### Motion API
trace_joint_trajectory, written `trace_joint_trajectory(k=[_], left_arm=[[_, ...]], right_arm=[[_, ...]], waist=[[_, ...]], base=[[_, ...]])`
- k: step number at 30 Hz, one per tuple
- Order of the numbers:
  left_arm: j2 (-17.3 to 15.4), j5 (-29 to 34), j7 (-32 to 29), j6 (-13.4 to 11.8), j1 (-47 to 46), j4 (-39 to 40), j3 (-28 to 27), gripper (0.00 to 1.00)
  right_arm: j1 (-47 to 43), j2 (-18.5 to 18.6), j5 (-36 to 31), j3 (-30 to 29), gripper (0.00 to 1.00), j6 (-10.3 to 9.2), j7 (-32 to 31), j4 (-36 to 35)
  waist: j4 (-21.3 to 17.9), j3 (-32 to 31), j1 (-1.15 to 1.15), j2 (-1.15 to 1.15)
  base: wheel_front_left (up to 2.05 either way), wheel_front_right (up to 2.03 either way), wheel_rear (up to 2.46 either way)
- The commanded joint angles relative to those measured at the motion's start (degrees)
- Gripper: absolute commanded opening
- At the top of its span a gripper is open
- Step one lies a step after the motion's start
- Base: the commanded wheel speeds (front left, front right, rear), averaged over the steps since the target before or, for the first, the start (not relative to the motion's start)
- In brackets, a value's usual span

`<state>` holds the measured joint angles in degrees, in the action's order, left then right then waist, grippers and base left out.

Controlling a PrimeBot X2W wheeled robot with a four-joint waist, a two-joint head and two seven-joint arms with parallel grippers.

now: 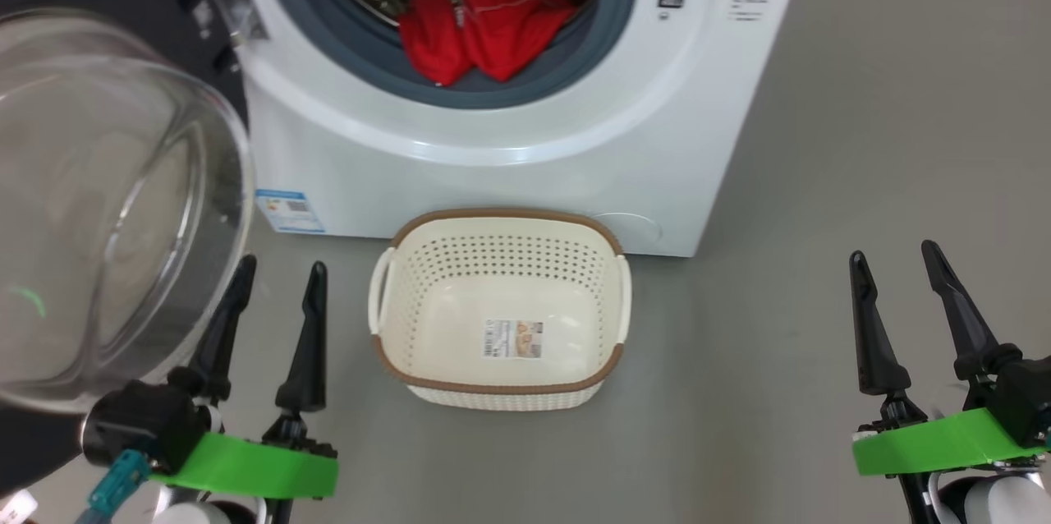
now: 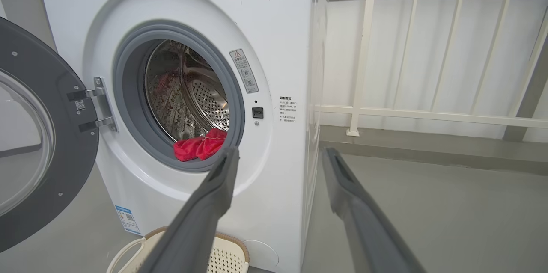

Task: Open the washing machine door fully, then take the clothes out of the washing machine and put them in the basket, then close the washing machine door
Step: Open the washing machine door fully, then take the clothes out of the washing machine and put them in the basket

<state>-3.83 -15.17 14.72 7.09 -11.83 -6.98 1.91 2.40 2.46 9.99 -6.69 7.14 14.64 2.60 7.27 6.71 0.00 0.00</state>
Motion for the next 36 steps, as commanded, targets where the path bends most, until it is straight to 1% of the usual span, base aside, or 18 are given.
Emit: trace_joint_trajectory(k=[1, 7, 14, 19, 24, 36], left_arm=[[-1.96, 0.73, 0.28, 0.18, 0.43, 1.13, -1.39, 1.0], [-2.2, 1.04, 0.28, 0.19, 2.21, 0.85, -1.49, 1.0], [-1.56, 0.98, 0.28, -0.86, 5.64, 0.52, -2.94, 1.0], [-0.74, 0.73, 0.28, -1.62, 7.68, 0.17, -3.14, 1.0], [-0.1, 0.21, 0.28, -1.91, 9.21, 0.08, -3.14, 1.0], [0.12, 1.38, 0.28, -1.05, 11.2, 0.76, -2.22, 1.0]], right_arm=[[-0.37, 0.42, -0.42, 1.69, 1.0, 0.35, 0.35, -2.41], [-2.05, 0.42, -0.6, 2.05, 1.0, 0.35, 0.35, -3.89], [-4.13, 0.42, 0.75, 1.45, 1.0, 0.35, 0.36, -4.01], [-6.23, 0.42, 1.05, 1.58, 1.0, 0.35, 0.36, -3.77], [-7.36, 0.42, 1.31, 1.52, 1.0, 0.35, 0.36, -3.83], [-8.62, 0.42, 1.14, 1.12, 1.0, 0.35, 0.36, -3.32]], waist=[[-3.31, -0.42, 0.0, 0.0], [-5.8, -0.96, 0.0, 0.0], [-7.91, -2.95, 0.0, 0.0], [-8.12, -5.21, 0.0, 0.0], [-8.36, -6.22, 0.0, 0.0], [-8.55, -7.73, 0.0, 0.0]], base=[[0.0, 0.0, 0.0], [0.0, 0.0, 0.0], [0.0, 0.0, 0.0], [0.0, 0.0, 0.0], [0.0, 0.0, 0.0], [0.0, 0.0, 0.0]])
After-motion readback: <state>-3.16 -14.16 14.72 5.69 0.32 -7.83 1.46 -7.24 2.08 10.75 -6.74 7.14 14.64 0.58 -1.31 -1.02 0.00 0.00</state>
